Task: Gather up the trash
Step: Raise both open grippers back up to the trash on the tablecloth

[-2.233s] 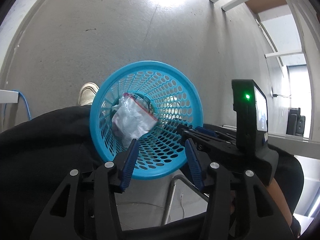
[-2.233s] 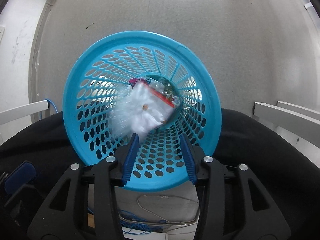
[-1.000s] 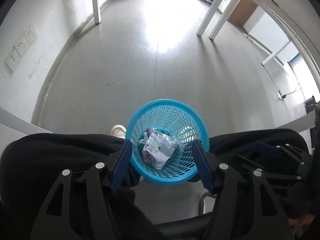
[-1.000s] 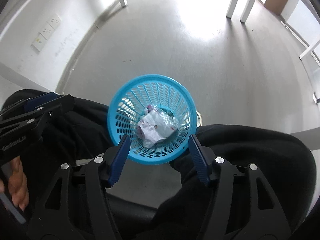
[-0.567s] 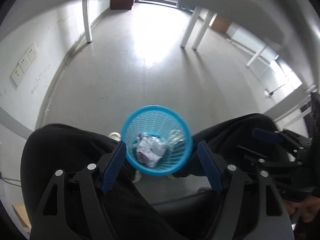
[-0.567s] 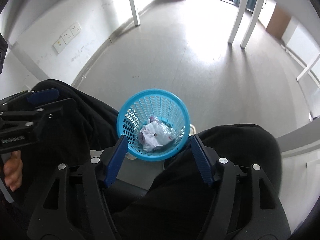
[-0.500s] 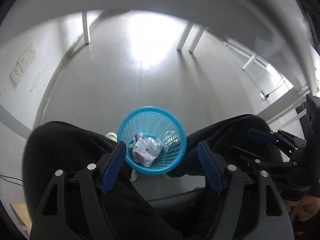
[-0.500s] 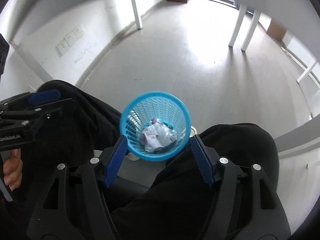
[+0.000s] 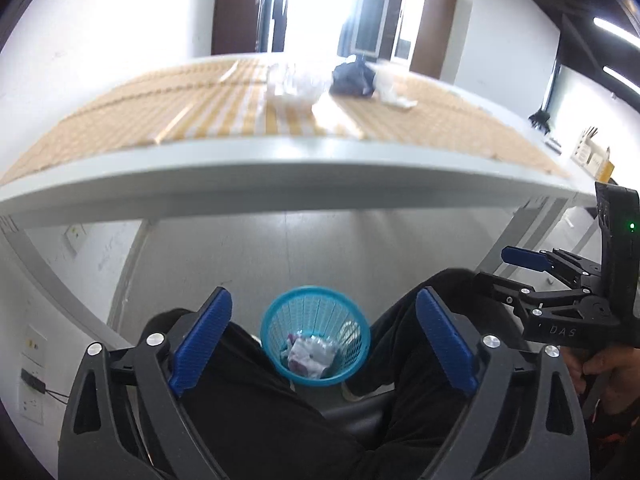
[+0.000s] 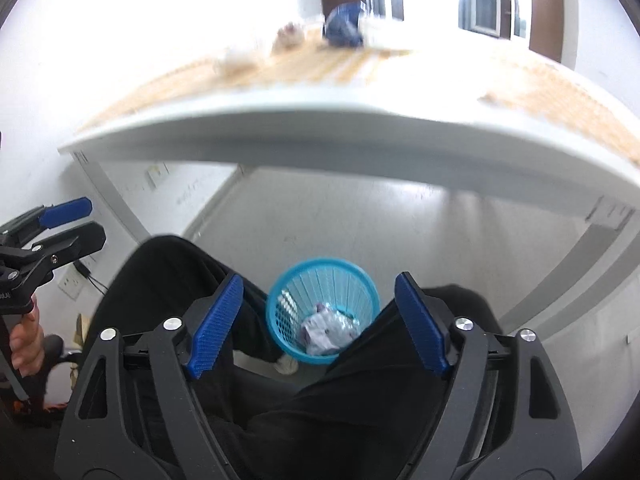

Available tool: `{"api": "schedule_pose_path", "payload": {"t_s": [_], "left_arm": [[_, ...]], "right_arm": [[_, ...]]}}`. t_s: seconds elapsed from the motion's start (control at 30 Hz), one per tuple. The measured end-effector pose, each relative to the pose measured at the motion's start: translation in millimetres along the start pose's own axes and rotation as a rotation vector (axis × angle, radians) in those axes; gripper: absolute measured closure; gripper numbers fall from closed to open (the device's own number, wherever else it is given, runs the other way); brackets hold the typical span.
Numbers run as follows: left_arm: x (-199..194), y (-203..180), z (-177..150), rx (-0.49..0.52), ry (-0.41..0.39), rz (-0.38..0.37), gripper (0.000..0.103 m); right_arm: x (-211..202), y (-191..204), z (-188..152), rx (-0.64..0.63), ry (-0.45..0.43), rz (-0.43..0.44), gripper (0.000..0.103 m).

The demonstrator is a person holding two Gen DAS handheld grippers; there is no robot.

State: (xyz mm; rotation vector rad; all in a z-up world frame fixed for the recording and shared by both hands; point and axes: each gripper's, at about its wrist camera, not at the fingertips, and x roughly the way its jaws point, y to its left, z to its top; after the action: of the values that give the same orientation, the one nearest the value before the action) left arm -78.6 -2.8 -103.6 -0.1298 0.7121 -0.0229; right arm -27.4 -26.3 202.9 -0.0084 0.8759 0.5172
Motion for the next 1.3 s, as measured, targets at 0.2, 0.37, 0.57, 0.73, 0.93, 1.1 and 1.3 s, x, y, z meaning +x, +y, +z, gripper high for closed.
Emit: {"api": "schedule_pose_path", "payload": {"t_s": [0.2,0.37,0.57,0.73,0.93,1.1,1.3], "left_arm": [[-24,1,13,-0.019,-0.074,0.007,0.006],[-30,0,32,-0.04,-0.119,0.016,0.006],[-20,-4,58,0.013,-0.133,0.022,0.006],[-10,-4,78,0.027,-0.162,0.034,0.006],[9,7,102,-0.005,-0.157,0.039,0.006],[30,17,121,-0.045,-0.145,0.024,0.006],[54,24,145,-0.081,-0.146,0.023,0.006]], "right_arm": [[-40,5,20,-0.015,-0.113,-0.014,0.017],[-52,4,35,-0.016,-0.158,-0.026,0.013],[-53,3,56,-0.016,-0.183,-0.007,0.009],[-48,-5,82,-0.022,-0.188,-0.022,0.009],[-24,-23,112,-0.023,-0.176,-0.052,0.009],[-2,-38,134,-0.016,-0.148,-0.057,0.009],[19,-51,158,-0.011,-0.127,-0.039,0.009]]}}
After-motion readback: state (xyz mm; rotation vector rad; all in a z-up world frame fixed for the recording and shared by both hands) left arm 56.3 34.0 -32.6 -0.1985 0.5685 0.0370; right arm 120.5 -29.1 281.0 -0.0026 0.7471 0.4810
